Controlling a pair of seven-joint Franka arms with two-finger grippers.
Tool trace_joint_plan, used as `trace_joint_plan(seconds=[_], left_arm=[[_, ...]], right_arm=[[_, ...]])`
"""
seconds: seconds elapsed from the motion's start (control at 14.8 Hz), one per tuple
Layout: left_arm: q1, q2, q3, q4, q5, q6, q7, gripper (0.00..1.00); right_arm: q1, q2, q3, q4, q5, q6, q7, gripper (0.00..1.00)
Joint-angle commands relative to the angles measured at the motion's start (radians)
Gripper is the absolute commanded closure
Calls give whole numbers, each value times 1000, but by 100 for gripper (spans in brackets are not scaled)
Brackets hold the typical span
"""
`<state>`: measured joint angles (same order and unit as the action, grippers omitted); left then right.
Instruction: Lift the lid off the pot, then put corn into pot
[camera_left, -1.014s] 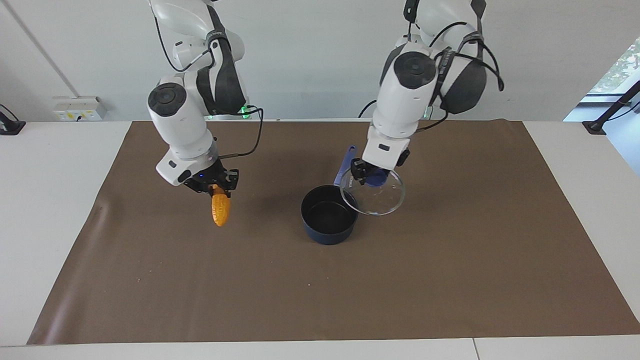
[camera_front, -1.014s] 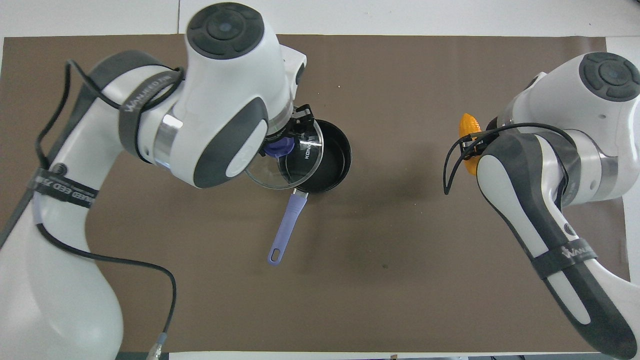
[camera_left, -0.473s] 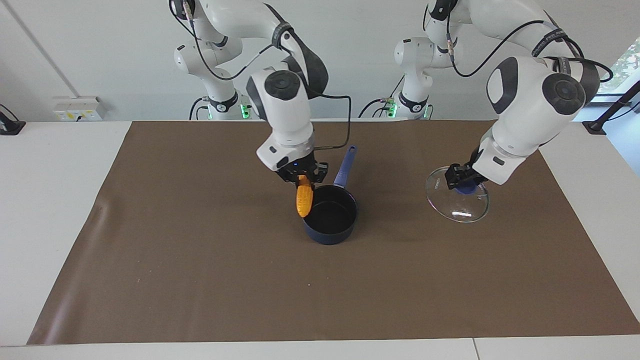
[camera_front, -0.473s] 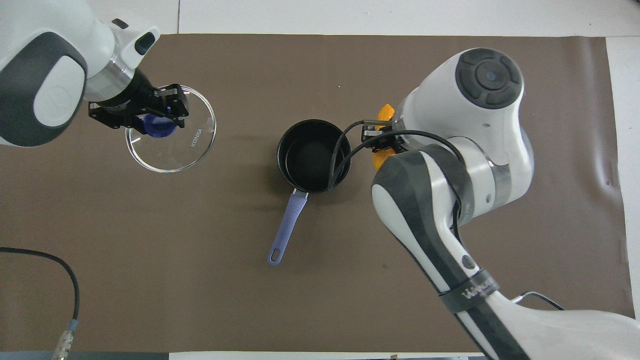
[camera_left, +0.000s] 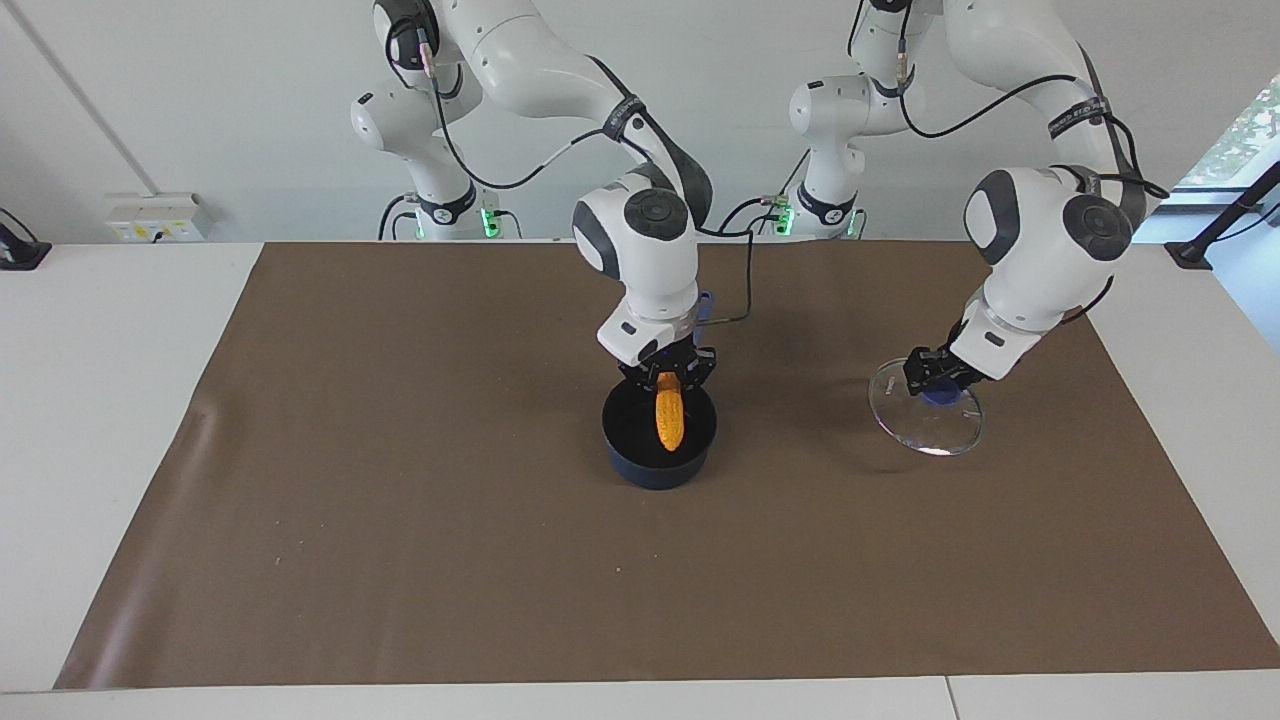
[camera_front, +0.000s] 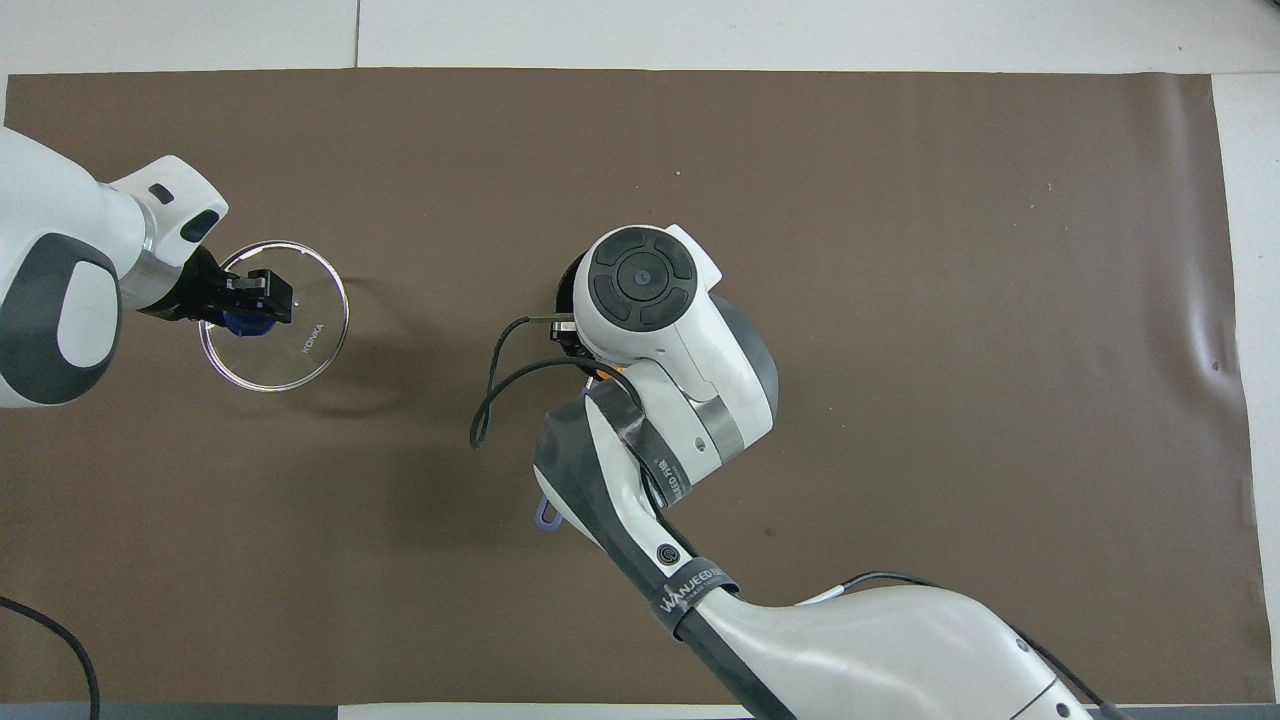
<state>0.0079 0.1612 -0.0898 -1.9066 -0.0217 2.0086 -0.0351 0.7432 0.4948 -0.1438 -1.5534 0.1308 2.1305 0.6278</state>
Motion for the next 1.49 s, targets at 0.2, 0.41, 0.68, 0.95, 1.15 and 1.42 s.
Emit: trace_joint_plan(seconds=[0.2,0.41,0.68,0.95,1.15,1.42], left_arm=[[20,-37,-4,-167,20,162,24,100],[20,-12,-4,-169,60,174,26,100],[30,9,-4,-187,60,209,26,100],[30,14,-4,-195,60,223,37,23],[27,6,-5,-152,60,199,37,0],[14,-9,-16,54,58,-41,29,0]], right_arm=[[-30,10,4,3,-73,43,-14,100],[-35,13,4,-28,-71,97,-17,100],[-22,1,4,-80,-66,126,-14,65],[-36,-1,-2,-32,-73,60,-13,0],[-126,-117,-8,15,-91,-146,-113,0],[-304,-315,-8,16,-92,-389,-340,0]])
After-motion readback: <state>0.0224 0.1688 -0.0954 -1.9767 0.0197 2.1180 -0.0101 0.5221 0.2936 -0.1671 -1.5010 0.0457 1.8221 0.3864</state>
